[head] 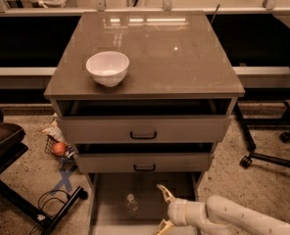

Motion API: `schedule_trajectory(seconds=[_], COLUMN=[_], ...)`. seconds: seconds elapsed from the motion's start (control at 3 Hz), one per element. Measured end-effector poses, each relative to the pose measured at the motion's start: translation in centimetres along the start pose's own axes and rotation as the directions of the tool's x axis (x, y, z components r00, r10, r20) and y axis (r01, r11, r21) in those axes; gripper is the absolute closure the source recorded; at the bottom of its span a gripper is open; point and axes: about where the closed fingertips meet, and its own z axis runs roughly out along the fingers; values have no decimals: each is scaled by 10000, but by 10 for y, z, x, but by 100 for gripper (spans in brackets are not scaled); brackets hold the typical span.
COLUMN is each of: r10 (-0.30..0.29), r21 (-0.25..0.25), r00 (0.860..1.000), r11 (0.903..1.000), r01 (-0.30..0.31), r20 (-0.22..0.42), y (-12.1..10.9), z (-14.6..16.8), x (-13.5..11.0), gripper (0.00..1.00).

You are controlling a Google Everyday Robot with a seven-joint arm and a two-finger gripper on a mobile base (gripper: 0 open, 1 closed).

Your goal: Pick water bottle from bottom drawer and place on counter

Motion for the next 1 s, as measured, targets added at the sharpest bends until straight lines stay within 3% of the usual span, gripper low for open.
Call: schedule_trajectory(seconds=[0.33,0.67,1.0], r10=[714,770,449], r21=[-372,-416,-406], r00=[9974,9970,9967], r11=[9968,9962,9983], r01=[-710,-766,-422], r20=[90,100,675], y=[-2,-3,-9], z=[18,20,38], x=[12,12,7], gripper=[0,0,0])
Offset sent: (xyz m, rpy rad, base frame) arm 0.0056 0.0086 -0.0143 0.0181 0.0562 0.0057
